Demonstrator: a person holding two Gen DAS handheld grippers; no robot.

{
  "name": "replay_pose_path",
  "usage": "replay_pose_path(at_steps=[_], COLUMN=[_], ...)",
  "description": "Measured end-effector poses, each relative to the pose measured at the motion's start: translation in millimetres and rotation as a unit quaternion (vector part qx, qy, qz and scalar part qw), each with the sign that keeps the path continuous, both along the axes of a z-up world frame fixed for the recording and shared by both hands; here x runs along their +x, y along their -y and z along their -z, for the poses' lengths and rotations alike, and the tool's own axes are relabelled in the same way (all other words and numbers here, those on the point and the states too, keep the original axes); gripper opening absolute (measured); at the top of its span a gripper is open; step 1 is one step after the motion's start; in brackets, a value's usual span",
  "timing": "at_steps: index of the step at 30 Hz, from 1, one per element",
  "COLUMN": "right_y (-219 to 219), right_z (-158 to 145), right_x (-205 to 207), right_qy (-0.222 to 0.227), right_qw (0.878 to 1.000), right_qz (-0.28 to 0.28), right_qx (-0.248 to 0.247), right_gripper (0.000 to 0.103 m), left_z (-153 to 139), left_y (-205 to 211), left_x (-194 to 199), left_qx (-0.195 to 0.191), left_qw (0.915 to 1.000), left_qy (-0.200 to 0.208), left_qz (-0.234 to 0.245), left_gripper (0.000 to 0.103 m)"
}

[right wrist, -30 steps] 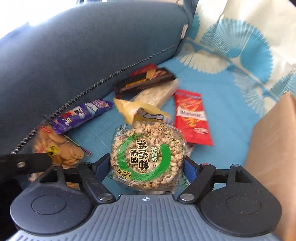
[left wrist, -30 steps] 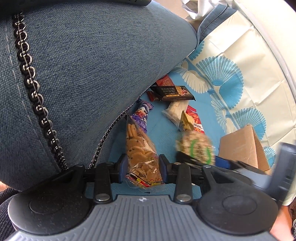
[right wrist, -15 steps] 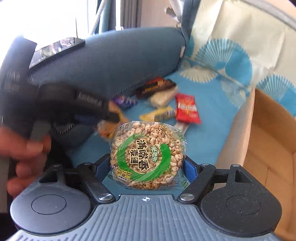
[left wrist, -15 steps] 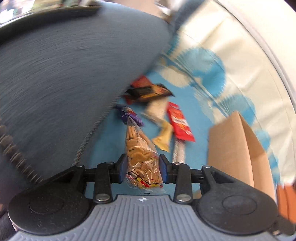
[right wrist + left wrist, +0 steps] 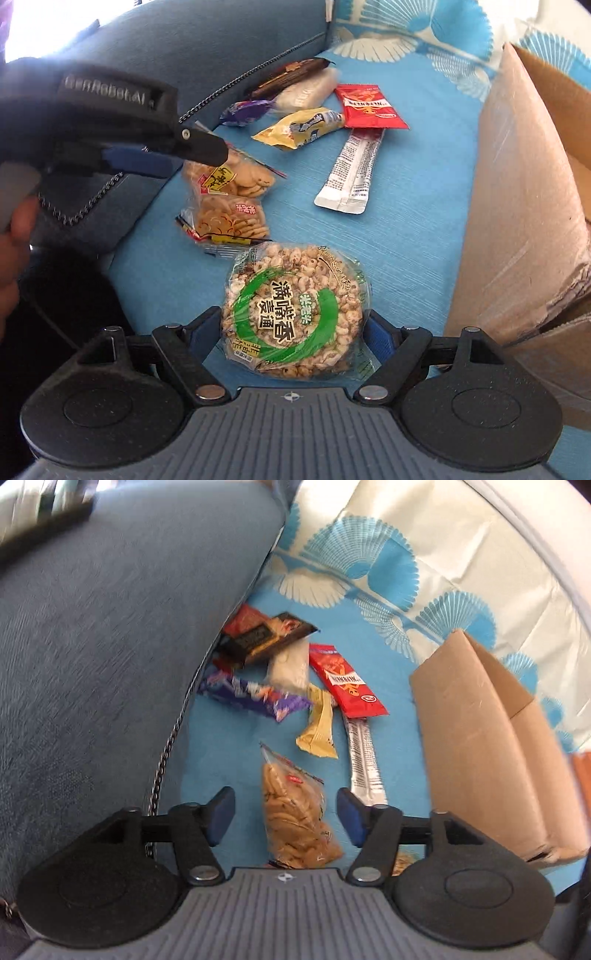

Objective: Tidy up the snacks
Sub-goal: 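Lift the cookie bag with the left tool while the right tool lifts the rice-cracker cake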

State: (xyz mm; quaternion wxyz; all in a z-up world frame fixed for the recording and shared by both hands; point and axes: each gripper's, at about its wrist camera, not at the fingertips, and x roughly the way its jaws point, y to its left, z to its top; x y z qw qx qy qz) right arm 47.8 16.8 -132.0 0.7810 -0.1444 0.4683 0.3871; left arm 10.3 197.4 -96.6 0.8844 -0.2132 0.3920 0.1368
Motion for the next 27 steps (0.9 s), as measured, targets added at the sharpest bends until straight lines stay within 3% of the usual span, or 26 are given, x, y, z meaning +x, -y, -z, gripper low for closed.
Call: replay_pose_path(at_steps=[5, 9, 17, 22, 27], right_y=[1, 0, -2, -3, -3], right_z=[2, -2, -1, -1, -1], right_x=[0, -1, -3, -7, -9], right_qy=[0.001, 0.002, 0.006, 0.013, 0.019], right_qw=[1.0, 1.0, 1.0, 1.0, 1.0], right_qz=[-0.009, -0.015, -0.017, -0.019, -0.019], right_qx=[-0.004, -0.002, -0.007, -0.012, -0.014], right_gripper=[0.085, 0.085, 0.086, 0.086, 0.085], left_z=[6, 18, 24, 24, 21], left_y=[17, 11, -4, -1, 5], left_x=[15, 27, 25, 27, 24], left_qx=[0.036, 0.011, -0.04, -0.037, -0.023], left_qw=[0.9977, 0.9975, 0.997, 0.9966, 0.9973], left_qy=[-0.028, -0.053, -0.055, -0.06, -0.048], left_qz=[0.05, 0.046, 0.037, 0.043, 0.051], left_gripper=[0.079, 0.079, 0.076, 0.056, 0.043])
